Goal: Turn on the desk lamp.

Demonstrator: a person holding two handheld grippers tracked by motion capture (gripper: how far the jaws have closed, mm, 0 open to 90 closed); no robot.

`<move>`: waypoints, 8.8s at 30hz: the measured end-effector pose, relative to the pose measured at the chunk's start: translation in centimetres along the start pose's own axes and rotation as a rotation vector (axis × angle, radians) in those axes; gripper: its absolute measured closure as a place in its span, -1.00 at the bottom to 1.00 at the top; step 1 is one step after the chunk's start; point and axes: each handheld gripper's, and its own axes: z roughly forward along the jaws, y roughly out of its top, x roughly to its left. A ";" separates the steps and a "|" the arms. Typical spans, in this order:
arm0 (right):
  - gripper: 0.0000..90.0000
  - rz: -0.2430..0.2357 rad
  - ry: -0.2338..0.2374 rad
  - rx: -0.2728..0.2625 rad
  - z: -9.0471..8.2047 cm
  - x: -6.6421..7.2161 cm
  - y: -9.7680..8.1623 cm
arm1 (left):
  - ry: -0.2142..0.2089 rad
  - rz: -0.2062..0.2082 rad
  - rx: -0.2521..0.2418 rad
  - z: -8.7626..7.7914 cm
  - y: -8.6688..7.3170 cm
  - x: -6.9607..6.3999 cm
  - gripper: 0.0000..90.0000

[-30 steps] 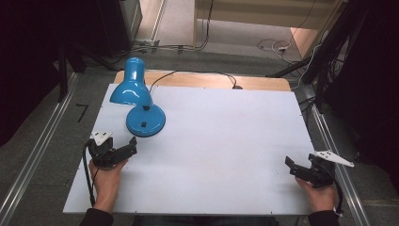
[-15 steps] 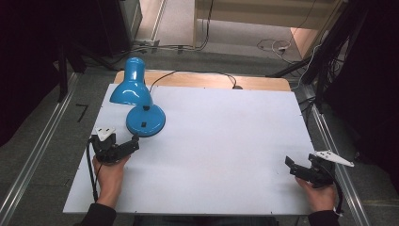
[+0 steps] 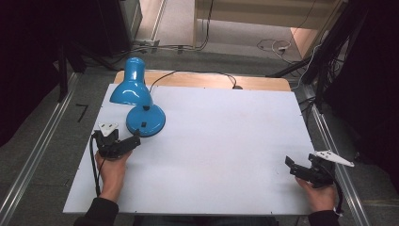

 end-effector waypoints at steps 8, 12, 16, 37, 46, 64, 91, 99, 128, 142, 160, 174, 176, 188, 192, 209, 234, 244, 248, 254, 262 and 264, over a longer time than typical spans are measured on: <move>-0.90 0.002 -0.001 0.003 0.1 0.0 0.0 | -0.016 0.007 -0.010 0.9 0.3 -0.4 -0.50; -0.90 0.004 -0.002 0.008 0.1 0.0 0.0 | -0.019 0.016 -0.009 1.4 0.4 -0.6 -0.39; -0.90 0.005 0.000 0.008 0.1 0.0 0.0 | -0.043 0.027 -0.019 2.0 0.5 -0.6 -0.07; -0.90 0.010 -0.001 0.009 0.1 0.0 0.0 | -0.092 0.044 -0.046 4.1 1.0 -1.0 0.97; -0.90 0.008 0.001 0.011 0.1 -0.1 0.0 | -0.111 0.059 -0.003 5.3 1.2 -1.5 1.00; -0.90 0.011 0.002 0.010 0.1 -0.1 0.0 | -0.132 0.047 0.021 5.5 1.2 -1.7 1.00; -0.90 0.013 0.000 0.013 0.1 -0.1 -0.1 | -0.129 0.045 0.038 5.6 0.9 -1.6 1.00; -0.90 0.015 0.001 0.013 0.1 -0.2 -0.1 | -0.131 0.040 0.038 5.6 0.9 -1.6 1.00; -0.90 0.015 0.002 0.020 0.1 0.0 -0.1 | -0.126 0.060 0.026 5.6 0.7 -1.6 1.00; -0.90 0.017 0.003 0.020 0.1 -0.1 -0.1 | -0.121 0.062 0.025 5.5 0.7 -1.7 1.00; -0.90 0.017 0.002 0.022 0.1 0.0 -0.1 | -0.119 0.065 0.019 5.5 0.6 -1.7 1.00; -0.90 0.016 0.004 0.020 0.1 0.0 -0.1 | -0.116 0.058 0.034 5.3 0.5 -1.4 1.00; -0.90 0.017 0.006 0.019 0.1 0.0 -0.1 | -0.122 0.050 0.035 5.3 0.5 -1.4 1.00; -0.90 0.027 0.003 0.012 0.0 -0.3 -0.1 | -0.146 0.036 0.024 4.4 0.3 -0.9 0.94; -0.90 0.023 0.005 0.012 0.0 -0.3 -0.1 | -0.151 0.018 0.020 4.1 0.4 -0.7 0.82; -0.90 0.023 0.000 0.016 0.0 -0.3 -0.1 | -0.167 0.005 0.011 2.4 0.5 -0.2 0.13; -0.90 0.022 -0.003 0.017 0.0 -0.3 -0.2 | -0.123 -0.011 -0.006 0.7 -0.1 0.9 -0.17; -0.90 0.020 0.001 0.016 -0.1 -0.3 -0.2 | -0.115 0.001 -0.009 -0.1 -0.5 1.0 -0.17; -0.90 0.020 0.002 0.016 -0.1 -0.3 -0.2 | -0.118 0.006 -0.009 -0.4 -0.6 1.0 -0.17; -0.90 0.018 0.005 0.016 -0.1 -0.2 -0.2 | -0.121 0.006 -0.010 -0.8 -0.8 1.2 -0.17; -0.90 0.018 0.005 0.019 0.0 -0.2 -0.2 | -0.131 0.020 -0.003 -1.5 -1.1 1.2 -0.17; -0.90 0.017 0.005 0.017 0.0 -0.2 -0.2 | -0.132 0.022 -0.005 -1.7 -1.3 1.2 -0.17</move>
